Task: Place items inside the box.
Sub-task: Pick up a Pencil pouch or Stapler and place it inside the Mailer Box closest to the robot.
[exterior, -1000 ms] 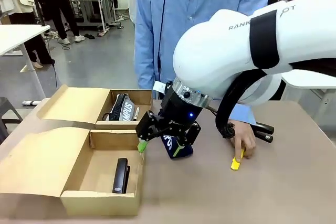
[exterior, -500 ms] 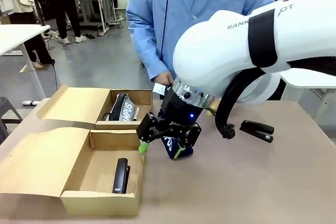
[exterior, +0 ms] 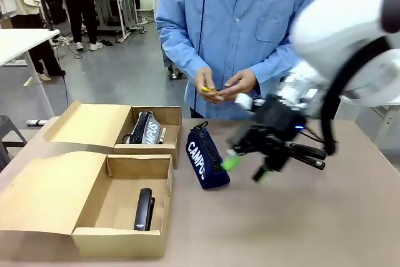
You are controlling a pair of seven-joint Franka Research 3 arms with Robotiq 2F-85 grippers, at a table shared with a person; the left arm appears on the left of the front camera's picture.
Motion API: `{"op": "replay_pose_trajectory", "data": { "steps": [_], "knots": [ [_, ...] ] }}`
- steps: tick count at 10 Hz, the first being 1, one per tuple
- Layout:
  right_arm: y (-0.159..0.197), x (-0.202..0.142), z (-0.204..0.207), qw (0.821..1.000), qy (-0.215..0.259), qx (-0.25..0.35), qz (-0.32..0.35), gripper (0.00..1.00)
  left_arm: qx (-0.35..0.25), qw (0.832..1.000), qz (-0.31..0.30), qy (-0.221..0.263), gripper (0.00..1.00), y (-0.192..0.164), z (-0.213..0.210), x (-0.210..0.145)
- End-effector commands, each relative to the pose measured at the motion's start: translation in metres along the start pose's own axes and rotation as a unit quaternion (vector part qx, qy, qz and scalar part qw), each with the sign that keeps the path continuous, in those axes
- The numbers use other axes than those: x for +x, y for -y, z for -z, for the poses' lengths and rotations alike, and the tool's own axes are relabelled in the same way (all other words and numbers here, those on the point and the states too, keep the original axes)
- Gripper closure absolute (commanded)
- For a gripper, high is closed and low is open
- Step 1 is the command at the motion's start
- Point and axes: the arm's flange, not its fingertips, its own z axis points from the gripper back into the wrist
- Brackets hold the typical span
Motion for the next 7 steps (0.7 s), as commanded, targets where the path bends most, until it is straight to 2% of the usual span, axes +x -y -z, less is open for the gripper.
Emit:
{"op": "replay_pose_trajectory", "data": {
  "steps": [1, 3, 4, 6, 7],
  "knots": [
    [0.084, -0.033, -0.045, 0.992, 0.051, 0.103, 0.060, 0.00, -0.007, 1.000, 0.008, -0.001, 0.00, 0.001, 0.000, -0.002],
    [0.174, -0.059, -0.068, 0.960, 0.104, 0.240, 0.099, 0.00, -0.007, 1.000, 0.008, -0.001, 0.00, 0.001, 0.000, -0.002],
    [0.214, -0.074, -0.070, 0.939, 0.120, 0.311, 0.081, 0.00, -0.007, 1.000, 0.008, -0.001, 0.00, 0.001, 0.000, -0.002],
    [0.274, -0.111, -0.060, 0.889, 0.157, 0.427, 0.044, 0.00, -0.007, 1.000, 0.008, -0.001, 0.00, 0.001, 0.000, -0.002],
    [0.284, -0.124, -0.054, 0.876, 0.180, 0.446, 0.049, 0.00, -0.007, 1.000, 0.008, -0.001, 0.00, 0.001, 0.000, -0.002]
  ]
}}
